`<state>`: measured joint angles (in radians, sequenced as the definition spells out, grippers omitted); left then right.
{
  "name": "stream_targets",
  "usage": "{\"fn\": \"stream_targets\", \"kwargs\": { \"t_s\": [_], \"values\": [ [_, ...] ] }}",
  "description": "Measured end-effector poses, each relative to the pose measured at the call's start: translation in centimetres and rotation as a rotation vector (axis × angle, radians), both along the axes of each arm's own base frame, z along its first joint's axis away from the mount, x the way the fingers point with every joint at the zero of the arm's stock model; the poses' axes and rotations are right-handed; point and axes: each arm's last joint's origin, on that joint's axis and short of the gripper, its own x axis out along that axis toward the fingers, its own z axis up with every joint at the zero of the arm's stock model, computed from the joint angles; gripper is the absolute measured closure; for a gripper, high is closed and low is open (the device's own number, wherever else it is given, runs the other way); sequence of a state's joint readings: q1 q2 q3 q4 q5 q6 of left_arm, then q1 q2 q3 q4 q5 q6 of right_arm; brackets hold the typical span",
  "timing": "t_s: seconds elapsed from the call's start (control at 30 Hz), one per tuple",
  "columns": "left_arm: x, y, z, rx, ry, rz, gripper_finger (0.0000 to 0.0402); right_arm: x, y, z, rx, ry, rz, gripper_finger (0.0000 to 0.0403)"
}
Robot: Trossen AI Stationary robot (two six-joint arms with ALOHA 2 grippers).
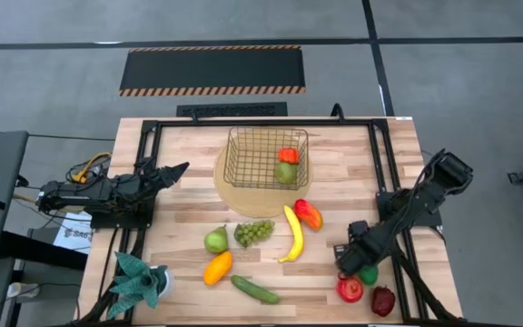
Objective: Build produce basket
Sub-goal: Put the green lime into the wire basket
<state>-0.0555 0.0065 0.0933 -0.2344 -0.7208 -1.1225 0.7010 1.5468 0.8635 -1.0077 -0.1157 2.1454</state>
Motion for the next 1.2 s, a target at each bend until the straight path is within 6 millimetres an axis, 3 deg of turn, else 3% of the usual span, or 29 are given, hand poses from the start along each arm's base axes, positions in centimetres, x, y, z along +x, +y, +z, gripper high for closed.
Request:
{"fn": "stream_targets", "kwargs": {
  "t_s": [0.17, 0.3, 0.43, 0.6, 0.83, 1.2],
  "values": [
    [0.0, 0.0, 0.0, 0.0, -0.001, 0.001, 0.0074, 0.1, -2.4, 2.0, -0.046, -0.068, 0.013, 0.018],
    [0.0, 0.0, 0.0, -0.001, -0.004, 0.001, 0.0074, -0.2, -3.3, 4.2, 0.055, -0.179, -0.001, 0.0154],
    [0.0, 0.0, 0.0, -0.004, -0.008, -0.001, 0.0074, -0.8, -2.5, 6.1, 0.186, -0.32, -0.007, 0.0101],
    [0.0, 0.0, 0.0, -0.005, -0.007, -0.01, 0.0074, -2.2, -0.1, 7.5, 0.361, -0.39, -0.006, 0.0037],
    [0.0, 0.0, 0.0, -0.002, 0.0, -0.013, 0.0074, -4.5, 1.9, 7.0, 0.445, -0.166, 0.018, 0.0005],
    [0.0, 0.0, 0.0, -0.003, 0.0, -0.013, 0.0074, -2.5, 2.7, 3.8, 0.309, -0.106, -0.033, 0.002]
  ]
}}
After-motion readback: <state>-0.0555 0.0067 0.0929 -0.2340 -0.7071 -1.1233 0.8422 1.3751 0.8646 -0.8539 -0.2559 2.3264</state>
